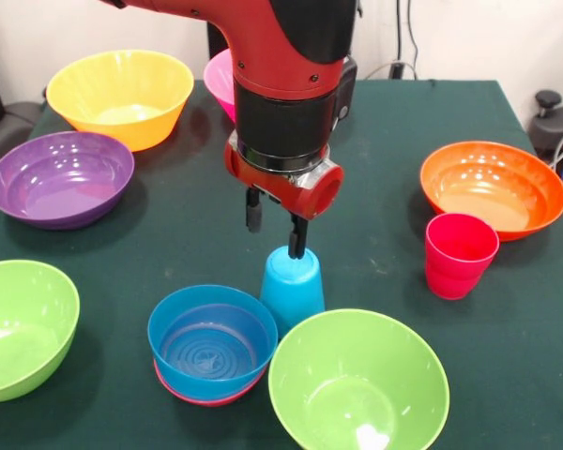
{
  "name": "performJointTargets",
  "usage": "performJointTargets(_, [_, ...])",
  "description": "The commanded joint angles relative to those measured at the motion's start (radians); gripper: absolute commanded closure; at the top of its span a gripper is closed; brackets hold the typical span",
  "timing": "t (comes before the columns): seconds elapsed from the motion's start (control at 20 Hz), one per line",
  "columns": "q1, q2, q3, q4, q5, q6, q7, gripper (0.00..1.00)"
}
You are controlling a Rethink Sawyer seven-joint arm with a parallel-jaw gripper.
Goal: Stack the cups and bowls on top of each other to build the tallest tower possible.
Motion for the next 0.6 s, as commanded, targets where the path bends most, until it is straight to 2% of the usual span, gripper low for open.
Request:
performJointTargets(0.05, [-0.011, 0.046, 0.11, 0.019, 0.011, 0.005, 0.02, 0.0])
performJointTargets(0.35, [-0.029, 0.065, 0.097, -0.025, -0.001, 0.011, 0.001, 0.0])
performJointTargets(0.5, [-0.071, 0.108, 0.101, -0.132, -0.015, 0.077, -0.063, 0.0])
performJointTargets(0.6, [-0.083, 0.112, 0.108, -0.148, -0.023, 0.086, -0.091, 0.0])
